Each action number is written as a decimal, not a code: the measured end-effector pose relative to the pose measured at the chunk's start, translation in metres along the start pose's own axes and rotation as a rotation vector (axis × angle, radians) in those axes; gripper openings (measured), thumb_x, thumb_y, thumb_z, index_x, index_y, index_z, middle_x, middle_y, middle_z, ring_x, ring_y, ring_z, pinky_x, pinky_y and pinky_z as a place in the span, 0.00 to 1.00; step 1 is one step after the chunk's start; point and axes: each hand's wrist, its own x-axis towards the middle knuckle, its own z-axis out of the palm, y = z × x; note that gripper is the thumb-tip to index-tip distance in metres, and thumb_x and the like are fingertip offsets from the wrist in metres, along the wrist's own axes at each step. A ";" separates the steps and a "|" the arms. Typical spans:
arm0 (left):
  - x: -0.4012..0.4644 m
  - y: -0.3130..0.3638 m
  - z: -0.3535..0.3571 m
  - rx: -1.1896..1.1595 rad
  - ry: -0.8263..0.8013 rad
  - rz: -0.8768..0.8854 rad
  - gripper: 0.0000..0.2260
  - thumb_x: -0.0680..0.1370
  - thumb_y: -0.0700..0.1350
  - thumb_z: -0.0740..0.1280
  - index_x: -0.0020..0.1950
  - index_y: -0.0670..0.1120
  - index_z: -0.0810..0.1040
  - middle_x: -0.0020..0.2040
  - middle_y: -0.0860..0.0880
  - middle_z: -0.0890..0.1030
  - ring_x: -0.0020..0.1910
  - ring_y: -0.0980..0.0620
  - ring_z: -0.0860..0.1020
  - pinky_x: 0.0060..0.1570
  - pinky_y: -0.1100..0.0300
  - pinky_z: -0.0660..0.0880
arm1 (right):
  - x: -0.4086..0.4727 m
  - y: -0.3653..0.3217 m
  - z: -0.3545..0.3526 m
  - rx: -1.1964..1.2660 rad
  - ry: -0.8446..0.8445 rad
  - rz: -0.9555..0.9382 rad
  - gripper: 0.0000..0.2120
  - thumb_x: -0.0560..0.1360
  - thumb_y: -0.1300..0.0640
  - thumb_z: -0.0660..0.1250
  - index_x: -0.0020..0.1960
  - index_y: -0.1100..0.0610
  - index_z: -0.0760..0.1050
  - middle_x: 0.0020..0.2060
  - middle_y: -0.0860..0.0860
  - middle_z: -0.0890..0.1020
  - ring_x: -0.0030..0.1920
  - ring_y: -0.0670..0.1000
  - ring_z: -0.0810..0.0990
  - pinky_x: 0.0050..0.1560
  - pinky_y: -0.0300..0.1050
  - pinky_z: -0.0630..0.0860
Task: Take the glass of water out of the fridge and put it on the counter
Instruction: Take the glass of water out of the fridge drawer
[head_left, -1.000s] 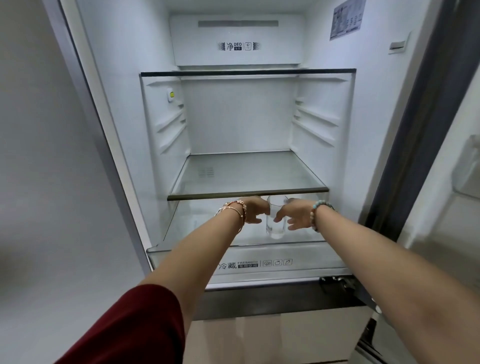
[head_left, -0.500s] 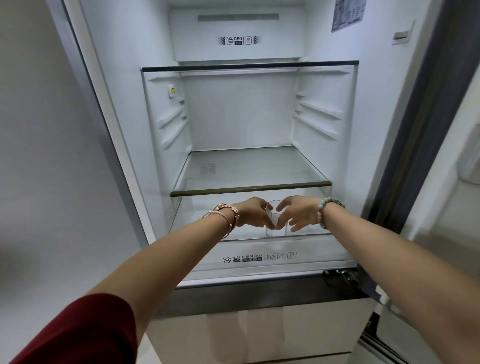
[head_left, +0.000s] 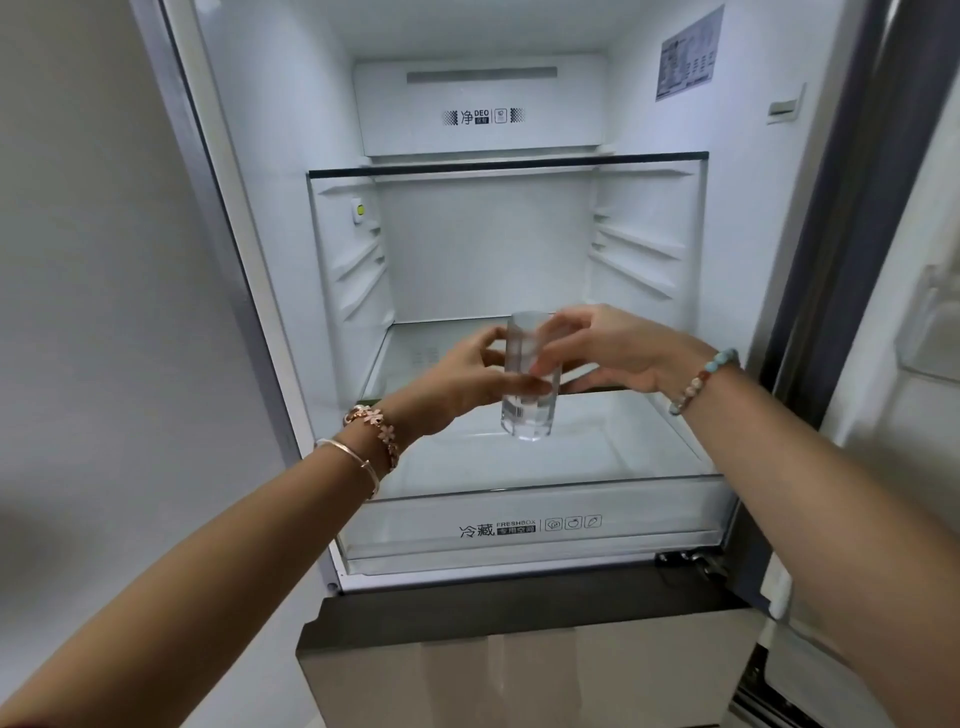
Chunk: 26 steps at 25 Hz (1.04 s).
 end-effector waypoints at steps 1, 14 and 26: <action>-0.007 0.010 -0.001 -0.052 0.030 0.030 0.29 0.67 0.37 0.77 0.66 0.44 0.72 0.61 0.37 0.81 0.56 0.43 0.82 0.57 0.47 0.78 | -0.006 -0.014 0.001 0.013 0.015 -0.049 0.19 0.65 0.65 0.77 0.54 0.59 0.78 0.47 0.55 0.84 0.49 0.54 0.84 0.53 0.54 0.82; -0.073 0.027 -0.010 -0.156 0.301 0.113 0.26 0.68 0.38 0.77 0.64 0.45 0.75 0.54 0.42 0.85 0.50 0.40 0.84 0.52 0.41 0.81 | -0.078 0.041 0.049 -0.227 0.205 -0.091 0.26 0.58 0.41 0.79 0.52 0.50 0.81 0.41 0.47 0.86 0.42 0.44 0.84 0.51 0.44 0.80; -0.080 0.004 -0.007 -0.122 0.238 0.098 0.25 0.67 0.41 0.78 0.62 0.47 0.76 0.53 0.46 0.86 0.49 0.46 0.85 0.45 0.55 0.80 | -0.062 0.144 0.093 0.346 0.277 0.334 0.22 0.72 0.45 0.72 0.44 0.67 0.82 0.40 0.62 0.86 0.42 0.57 0.87 0.41 0.45 0.84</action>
